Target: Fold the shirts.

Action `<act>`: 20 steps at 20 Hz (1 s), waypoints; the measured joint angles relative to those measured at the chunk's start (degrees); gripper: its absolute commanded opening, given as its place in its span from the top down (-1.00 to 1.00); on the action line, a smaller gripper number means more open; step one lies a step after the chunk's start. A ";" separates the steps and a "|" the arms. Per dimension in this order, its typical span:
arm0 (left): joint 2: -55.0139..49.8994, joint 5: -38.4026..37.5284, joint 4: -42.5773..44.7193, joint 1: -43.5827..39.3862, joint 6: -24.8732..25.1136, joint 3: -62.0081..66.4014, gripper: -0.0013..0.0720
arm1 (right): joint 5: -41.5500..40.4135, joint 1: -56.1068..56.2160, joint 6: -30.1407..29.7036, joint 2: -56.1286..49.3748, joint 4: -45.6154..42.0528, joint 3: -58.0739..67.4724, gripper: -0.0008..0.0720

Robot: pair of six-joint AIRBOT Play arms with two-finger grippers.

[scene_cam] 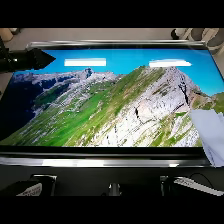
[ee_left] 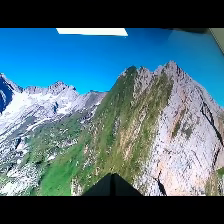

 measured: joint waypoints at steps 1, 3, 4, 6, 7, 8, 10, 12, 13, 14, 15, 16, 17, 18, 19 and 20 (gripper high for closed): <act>-0.09 0.07 1.14 -0.20 -0.11 0.31 0.90 | 0.26 0.42 -0.22 -0.07 0.13 4.26 -0.87; -0.52 0.15 8.00 -1.57 -2.67 1.95 0.90 | 0.04 3.32 -1.49 -0.07 1.33 14.43 -0.88; -1.07 0.02 14.01 -2.93 -4.59 3.17 0.90 | -0.42 5.95 -1.99 -0.04 2.03 19.50 -0.88; -2.60 -1.55 27.82 -5.95 -8.83 5.40 0.89 | -2.16 13.33 -2.45 0.22 4.04 27.30 -0.88; -3.58 -3.04 34.25 -7.30 -10.78 6.12 0.81 | -2.16 17.84 -2.60 0.37 4.98 29.75 -0.88; -4.55 -4.87 38.99 -8.24 -12.20 6.51 0.32 | -2.03 23.02 -2.62 0.31 5.11 31.65 -0.88; -6.78 -9.57 45.79 -9.25 -14.38 6.03 -0.79 | 1.18 33.14 -2.21 -0.50 4.02 33.35 -0.88; -8.96 -15.69 49.51 -9.53 -15.96 3.72 -0.78 | 6.69 41.33 -1.53 -2.36 3.28 33.16 -0.88; -9.55 -18.36 50.73 -9.64 -16.39 2.21 -0.77 | 9.57 44.41 -1.16 -3.43 2.82 32.81 -0.88; -9.81 -20.39 51.49 -9.79 -16.81 0.57 -0.76 | 12.41 47.15 -0.96 -4.61 2.60 32.48 -0.88; -9.92 -21.70 51.93 -9.94 -17.05 -0.66 -0.74 | 14.45 49.29 -0.70 -5.49 2.40 32.26 -0.88; -10.01 -22.53 52.39 -10.08 -17.22 -1.64 -0.74 | 16.09 51.04 -0.59 -6.12 2.47 32.13 -0.88; -10.01 -23.21 52.70 -10.19 -17.29 -2.29 -0.74 | 17.05 52.22 -0.44 -6.60 2.36 32.02 -0.87; -10.05 -23.69 53.02 -10.21 -17.38 -2.82 -0.74 | 17.86 53.09 -0.35 -6.91 2.16 31.91 -0.87; -10.12 -24.13 53.20 -10.23 -17.40 -3.23 -0.74 | 18.58 53.70 -0.15 -7.15 1.86 31.89 -0.87; -10.14 -24.30 53.35 -10.25 -17.42 -3.45 -0.74 | 19.15 54.18 -0.15 -7.32 1.88 31.82 -0.87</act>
